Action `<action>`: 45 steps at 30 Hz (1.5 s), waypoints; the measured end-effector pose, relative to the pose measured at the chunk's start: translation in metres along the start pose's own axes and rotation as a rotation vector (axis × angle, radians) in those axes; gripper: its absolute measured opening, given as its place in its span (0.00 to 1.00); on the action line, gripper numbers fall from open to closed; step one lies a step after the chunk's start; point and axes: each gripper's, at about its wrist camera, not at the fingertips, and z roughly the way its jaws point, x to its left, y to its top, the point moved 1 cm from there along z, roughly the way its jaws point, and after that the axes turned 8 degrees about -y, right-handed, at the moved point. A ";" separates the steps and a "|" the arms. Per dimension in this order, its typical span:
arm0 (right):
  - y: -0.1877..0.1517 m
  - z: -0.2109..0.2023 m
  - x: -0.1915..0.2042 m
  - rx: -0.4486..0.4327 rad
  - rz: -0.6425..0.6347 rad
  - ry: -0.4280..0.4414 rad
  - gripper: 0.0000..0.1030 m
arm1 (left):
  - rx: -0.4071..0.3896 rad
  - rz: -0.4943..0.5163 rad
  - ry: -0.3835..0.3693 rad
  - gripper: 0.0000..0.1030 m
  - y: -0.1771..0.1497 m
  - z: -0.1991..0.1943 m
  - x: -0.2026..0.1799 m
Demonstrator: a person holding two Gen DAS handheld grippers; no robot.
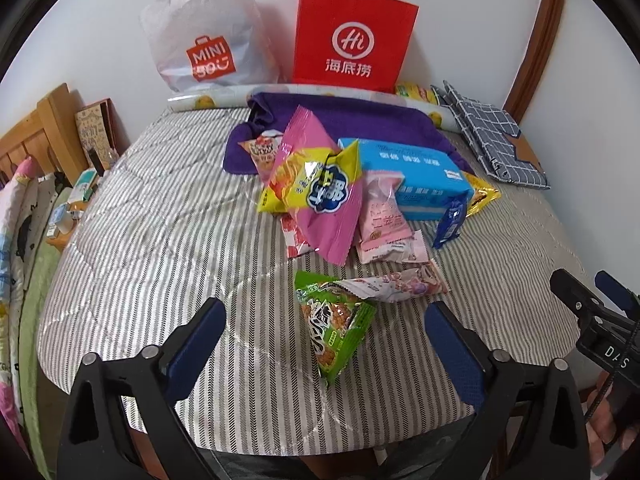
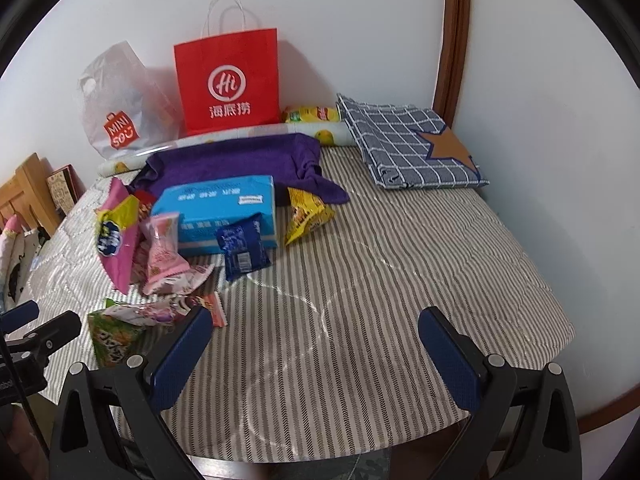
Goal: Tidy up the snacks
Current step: 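Grasp the green chip bag with the left tool while the right tool approaches the yellow packet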
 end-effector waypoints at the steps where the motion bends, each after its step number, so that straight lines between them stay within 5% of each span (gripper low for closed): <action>1: -0.001 0.003 -0.001 0.005 0.006 0.002 1.00 | 0.007 -0.006 0.000 0.95 0.000 0.003 0.001; 12: -0.002 0.027 -0.003 0.036 0.025 0.008 1.00 | 0.059 0.001 -0.039 0.83 0.000 0.026 0.004; 39: -0.001 0.066 0.007 0.075 0.026 -0.009 1.00 | 0.133 0.011 -0.112 0.83 -0.006 0.059 0.015; 45: 0.000 0.066 0.006 0.078 0.046 0.008 1.00 | 0.118 0.014 -0.082 0.84 -0.006 0.053 0.017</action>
